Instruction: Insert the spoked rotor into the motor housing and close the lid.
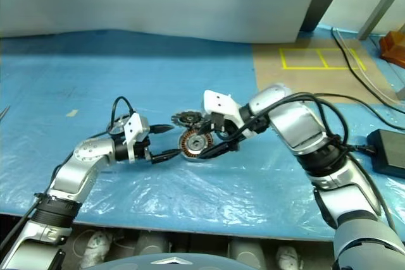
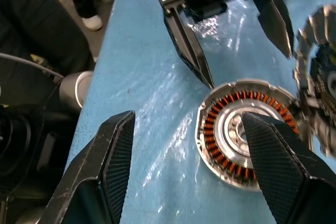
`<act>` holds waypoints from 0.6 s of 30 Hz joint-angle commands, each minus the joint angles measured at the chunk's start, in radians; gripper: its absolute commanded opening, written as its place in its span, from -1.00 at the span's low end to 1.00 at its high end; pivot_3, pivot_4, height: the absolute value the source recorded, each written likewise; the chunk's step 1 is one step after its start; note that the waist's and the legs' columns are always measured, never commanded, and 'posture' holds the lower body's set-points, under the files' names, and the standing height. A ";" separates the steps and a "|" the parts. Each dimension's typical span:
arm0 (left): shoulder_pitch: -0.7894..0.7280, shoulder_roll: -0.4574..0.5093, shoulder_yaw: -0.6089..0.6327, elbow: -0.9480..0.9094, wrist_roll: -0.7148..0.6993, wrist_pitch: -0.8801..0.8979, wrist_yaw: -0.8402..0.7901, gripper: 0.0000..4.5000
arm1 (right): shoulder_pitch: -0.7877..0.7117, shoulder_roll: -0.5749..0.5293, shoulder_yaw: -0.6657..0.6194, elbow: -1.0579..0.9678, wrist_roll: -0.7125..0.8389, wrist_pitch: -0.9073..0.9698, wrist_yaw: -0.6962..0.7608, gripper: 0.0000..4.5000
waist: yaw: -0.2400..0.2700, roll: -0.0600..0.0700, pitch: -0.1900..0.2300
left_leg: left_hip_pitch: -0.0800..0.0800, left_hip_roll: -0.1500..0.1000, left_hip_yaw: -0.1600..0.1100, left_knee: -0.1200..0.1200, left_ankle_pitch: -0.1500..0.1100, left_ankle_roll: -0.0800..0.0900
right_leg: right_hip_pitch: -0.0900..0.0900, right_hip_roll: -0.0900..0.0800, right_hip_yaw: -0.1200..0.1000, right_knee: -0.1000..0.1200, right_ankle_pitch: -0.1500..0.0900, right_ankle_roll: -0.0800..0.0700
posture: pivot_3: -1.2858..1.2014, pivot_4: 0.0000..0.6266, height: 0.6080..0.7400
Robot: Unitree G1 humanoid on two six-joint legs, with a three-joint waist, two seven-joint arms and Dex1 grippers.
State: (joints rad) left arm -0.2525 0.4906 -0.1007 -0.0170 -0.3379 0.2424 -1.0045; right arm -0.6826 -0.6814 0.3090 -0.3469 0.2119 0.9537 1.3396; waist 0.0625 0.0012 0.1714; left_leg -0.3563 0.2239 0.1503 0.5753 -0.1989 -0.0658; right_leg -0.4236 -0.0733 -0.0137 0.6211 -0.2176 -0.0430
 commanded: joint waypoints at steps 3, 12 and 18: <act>0.009 0.009 0.014 -0.086 -0.062 0.037 -0.025 1.00 | 0.260 0.050 -0.207 -0.052 -0.094 -0.202 -0.366 0.51 | 0.011 0.000 0.000 | -0.001 0.000 0.001 0.000 0.000 0.000 | -0.001 0.000 0.000 0.000 0.000 0.000 | 0.03 -0.52 1.00; -0.008 0.016 -0.017 -0.084 -0.028 0.038 -0.028 1.00 | 0.600 0.237 -0.338 -0.196 -0.035 -0.218 -0.636 0.51 | 0.006 0.000 0.000 | 0.000 -0.001 0.001 -0.004 0.000 0.000 | -0.002 0.000 0.001 -0.002 -0.001 0.002 | 0.03 -0.52 1.00; -0.066 0.011 -0.041 -0.046 -0.012 0.037 -0.040 1.00 | 0.568 0.252 -0.291 -0.015 -0.128 -0.368 -0.760 0.51 | 0.005 0.000 0.000 | 0.001 -0.002 0.002 -0.004 0.000 0.000 | -0.001 0.000 0.002 -0.002 -0.001 0.003 | 0.03 -0.52 1.00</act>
State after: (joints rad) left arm -0.2997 0.5009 -0.1409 -0.0622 -0.3497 0.2835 -1.0348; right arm -0.0916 -0.4368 0.0205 -0.3763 0.0969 0.6274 0.6088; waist 0.0679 0.0015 0.1715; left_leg -0.3556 0.2220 0.1518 0.5715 -0.1989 -0.0660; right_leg -0.4248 -0.0735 -0.0118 0.6187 -0.2184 -0.0397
